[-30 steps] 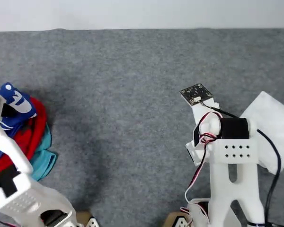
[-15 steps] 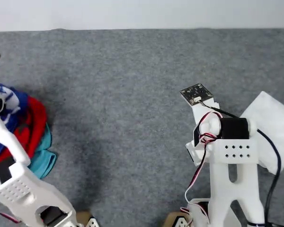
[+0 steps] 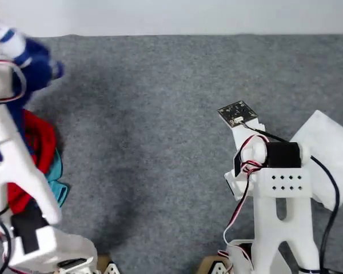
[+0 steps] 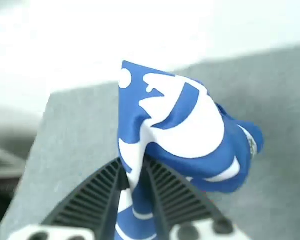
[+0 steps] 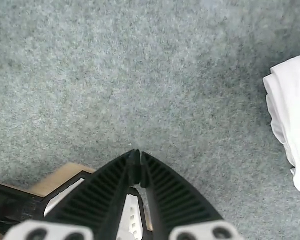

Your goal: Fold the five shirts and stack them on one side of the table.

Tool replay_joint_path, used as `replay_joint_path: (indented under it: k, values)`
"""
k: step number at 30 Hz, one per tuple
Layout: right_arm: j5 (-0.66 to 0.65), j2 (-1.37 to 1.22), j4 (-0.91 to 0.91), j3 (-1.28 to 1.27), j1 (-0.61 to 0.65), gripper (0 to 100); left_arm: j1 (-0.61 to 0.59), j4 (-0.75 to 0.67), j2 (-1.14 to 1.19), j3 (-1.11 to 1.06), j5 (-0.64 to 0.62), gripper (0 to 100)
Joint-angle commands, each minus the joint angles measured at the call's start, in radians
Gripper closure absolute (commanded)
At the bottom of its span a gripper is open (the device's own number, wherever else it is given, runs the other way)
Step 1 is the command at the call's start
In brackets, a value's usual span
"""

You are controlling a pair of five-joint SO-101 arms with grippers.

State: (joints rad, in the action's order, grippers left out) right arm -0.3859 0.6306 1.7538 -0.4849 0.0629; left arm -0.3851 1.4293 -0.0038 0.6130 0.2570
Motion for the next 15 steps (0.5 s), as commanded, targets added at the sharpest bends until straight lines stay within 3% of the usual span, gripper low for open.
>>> replay_joint_path:
  k: [1, 8, 15]
  values:
    - [-0.011, 0.022, 0.039, 0.015, 0.004, 98.8, 0.166, 0.011, -0.075, 0.033, -0.121, 100]
    - [-0.011, 0.025, 0.039, 0.015, 0.004, 98.8, 0.450, 0.048, -0.075, -0.041, -0.233, 100]
    - [-0.011, 0.024, 0.039, 0.015, 0.004, 98.8, 0.511, 0.025, -0.077, -0.354, -0.229, 100]
